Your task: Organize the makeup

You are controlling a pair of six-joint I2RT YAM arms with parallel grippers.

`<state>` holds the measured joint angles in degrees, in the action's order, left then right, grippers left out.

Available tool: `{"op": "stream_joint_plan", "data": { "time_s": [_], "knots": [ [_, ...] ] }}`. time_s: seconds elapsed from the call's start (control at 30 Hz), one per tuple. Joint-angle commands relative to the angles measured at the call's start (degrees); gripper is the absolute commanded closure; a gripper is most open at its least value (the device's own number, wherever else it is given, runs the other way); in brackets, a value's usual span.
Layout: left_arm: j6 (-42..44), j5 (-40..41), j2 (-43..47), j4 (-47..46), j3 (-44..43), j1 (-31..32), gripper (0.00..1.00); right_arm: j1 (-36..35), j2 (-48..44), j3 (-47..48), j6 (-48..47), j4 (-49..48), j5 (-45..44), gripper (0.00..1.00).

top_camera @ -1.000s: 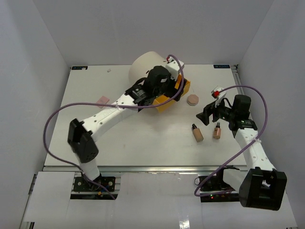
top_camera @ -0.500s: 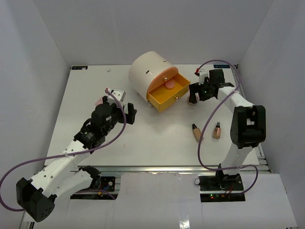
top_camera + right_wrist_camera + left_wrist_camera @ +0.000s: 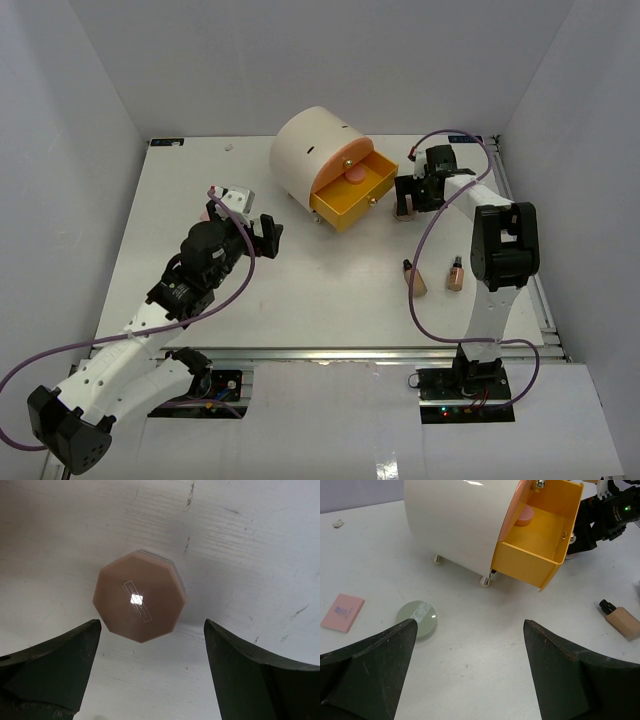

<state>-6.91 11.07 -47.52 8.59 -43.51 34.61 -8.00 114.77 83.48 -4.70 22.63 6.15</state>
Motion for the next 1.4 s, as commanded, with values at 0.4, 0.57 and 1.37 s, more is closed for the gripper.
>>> {"op": "stream_joint_plan", "data": {
  "time_s": [0.4, 0.57, 1.37],
  "knots": [
    [-0.1, -0.7, -1.3, -0.5, -0.6, -0.1, 0.02, -0.5, 2.4, 0.3, 10.3, -5.0, 5.7, 0.1],
    [0.1, -0.3, -1.7, -0.4, -0.6, -0.1, 0.02, -0.6, 3.2, 0.6, 11.2, -6.1, 3.6, 0.1],
    [0.2, 0.1, -1.8, -0.3, -0.5, -0.1, 0.02, 0.7, -9.4, -10.7, 6.0, -11.4, -2.2, 0.65]
  ]
}}
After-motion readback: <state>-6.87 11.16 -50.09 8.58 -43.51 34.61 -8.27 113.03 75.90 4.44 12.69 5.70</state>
